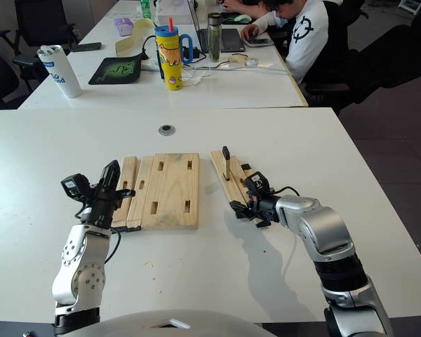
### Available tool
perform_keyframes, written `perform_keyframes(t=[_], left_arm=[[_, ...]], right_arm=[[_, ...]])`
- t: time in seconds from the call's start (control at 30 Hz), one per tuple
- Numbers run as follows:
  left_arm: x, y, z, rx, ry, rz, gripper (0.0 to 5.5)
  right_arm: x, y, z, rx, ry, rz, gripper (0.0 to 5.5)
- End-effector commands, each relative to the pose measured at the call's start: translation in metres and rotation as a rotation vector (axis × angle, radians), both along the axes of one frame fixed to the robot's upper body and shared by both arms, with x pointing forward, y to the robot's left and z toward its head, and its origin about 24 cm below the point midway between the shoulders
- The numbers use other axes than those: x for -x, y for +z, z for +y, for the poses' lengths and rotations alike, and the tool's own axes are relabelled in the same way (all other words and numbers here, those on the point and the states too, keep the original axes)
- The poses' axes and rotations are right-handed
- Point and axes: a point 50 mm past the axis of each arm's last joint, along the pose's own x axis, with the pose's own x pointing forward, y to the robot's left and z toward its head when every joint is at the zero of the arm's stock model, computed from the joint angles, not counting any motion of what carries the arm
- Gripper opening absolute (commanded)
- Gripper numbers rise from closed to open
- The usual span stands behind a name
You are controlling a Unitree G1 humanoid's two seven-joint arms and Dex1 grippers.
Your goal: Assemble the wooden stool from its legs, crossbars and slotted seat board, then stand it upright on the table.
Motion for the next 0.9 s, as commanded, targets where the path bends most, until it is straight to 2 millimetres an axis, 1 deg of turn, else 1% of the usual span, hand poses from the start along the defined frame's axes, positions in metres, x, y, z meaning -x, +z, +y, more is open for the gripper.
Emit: perform_keyframes(t=[0.03,0.17,0.33,0.4,0.6,0.73,0.8,0.9], left_arm=[[-0.001,0.001,-0.001,-0.001,0.003,-0.005,0.00],[-0.001,0.001,-0.002,0.001,0.001,-0.008,0.00],[-0.001,0.001,-0.003,0.009,0.012,-0.011,0.00],[-0.001,0.001,-0.004,0.012,0.012,-0.013,0.00],[-0.006,0.002,-0.006,0.014,0.002,-0.021,0.00],[-0.007,0.002,-0.006,0.015,-0.002,-0.023,0.00],[-0.007,0.001,-0.007,0.016,-0.003,-0.023,0.00],[-0.007,0.001,-0.008,0.016,-0.009,-0.022,0.00]], right_arm=[[-0.001,-0.007,0.011,0.034,0.045,-0.002,3.55],[0.002,-0.001,0.016,0.042,0.122,-0.040,3.55],[-0.002,-0.007,0.006,0.058,0.071,0.020,3.55],[-0.003,-0.008,0.006,0.068,0.073,0.020,3.55],[-0.013,-0.012,0.020,0.055,0.055,0.031,3.55],[-0.023,-0.015,0.020,0.086,0.017,-0.004,3.55],[-0.026,-0.019,0.020,0.095,0.004,-0.007,3.27],[-0.027,-0.026,0.018,0.089,-0.036,0.017,2.70]])
